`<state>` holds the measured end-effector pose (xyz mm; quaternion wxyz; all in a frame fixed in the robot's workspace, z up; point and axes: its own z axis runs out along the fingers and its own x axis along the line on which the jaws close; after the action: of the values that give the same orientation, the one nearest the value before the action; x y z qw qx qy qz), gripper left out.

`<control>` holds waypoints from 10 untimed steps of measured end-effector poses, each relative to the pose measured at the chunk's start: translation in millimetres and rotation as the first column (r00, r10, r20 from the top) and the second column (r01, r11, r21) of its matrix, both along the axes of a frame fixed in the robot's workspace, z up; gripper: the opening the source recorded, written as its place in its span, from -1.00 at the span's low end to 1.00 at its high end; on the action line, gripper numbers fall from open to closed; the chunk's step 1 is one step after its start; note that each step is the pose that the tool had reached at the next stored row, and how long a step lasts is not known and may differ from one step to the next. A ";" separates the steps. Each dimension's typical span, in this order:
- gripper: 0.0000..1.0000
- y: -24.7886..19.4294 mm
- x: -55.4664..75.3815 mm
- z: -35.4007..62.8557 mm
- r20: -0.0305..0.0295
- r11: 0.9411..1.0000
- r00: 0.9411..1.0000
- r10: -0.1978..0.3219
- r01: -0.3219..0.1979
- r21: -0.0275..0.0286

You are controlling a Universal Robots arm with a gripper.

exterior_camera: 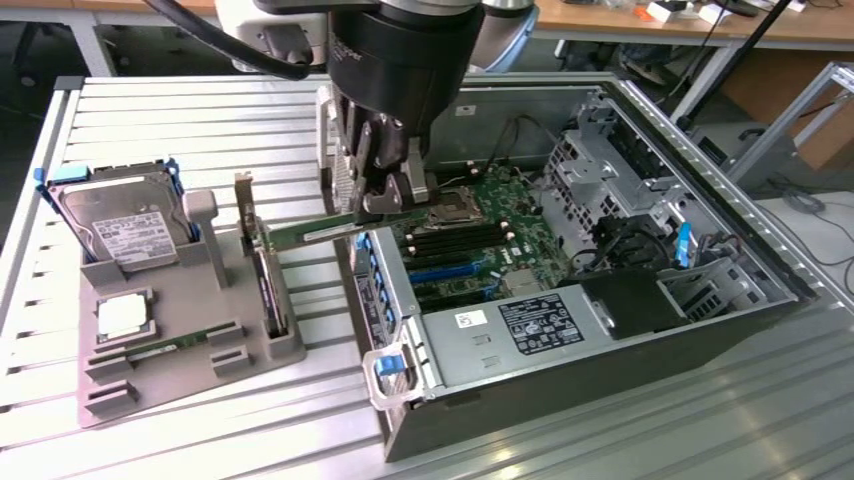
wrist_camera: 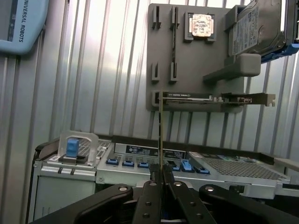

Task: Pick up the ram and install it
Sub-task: 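Pick up the ram and move it above insertion slot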

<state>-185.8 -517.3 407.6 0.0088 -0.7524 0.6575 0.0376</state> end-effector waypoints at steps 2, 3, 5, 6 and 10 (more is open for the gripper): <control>-0.76 0.0 2.6 0.0 0.000 1.000 1.000 0.000 0.000 0.000; -0.76 0.0 3.6 0.0 0.000 1.000 1.000 0.000 0.000 0.000; -0.76 0.0 5.4 -0.1 0.000 1.000 1.000 0.000 0.000 0.000; -0.76 0.0 6.7 -0.1 0.000 1.000 1.000 0.000 0.000 0.000; -0.76 0.0 13.5 -0.2 0.000 1.000 1.000 0.000 0.000 0.000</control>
<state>-172.3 -517.3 407.5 0.0087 -0.7525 0.6575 0.0376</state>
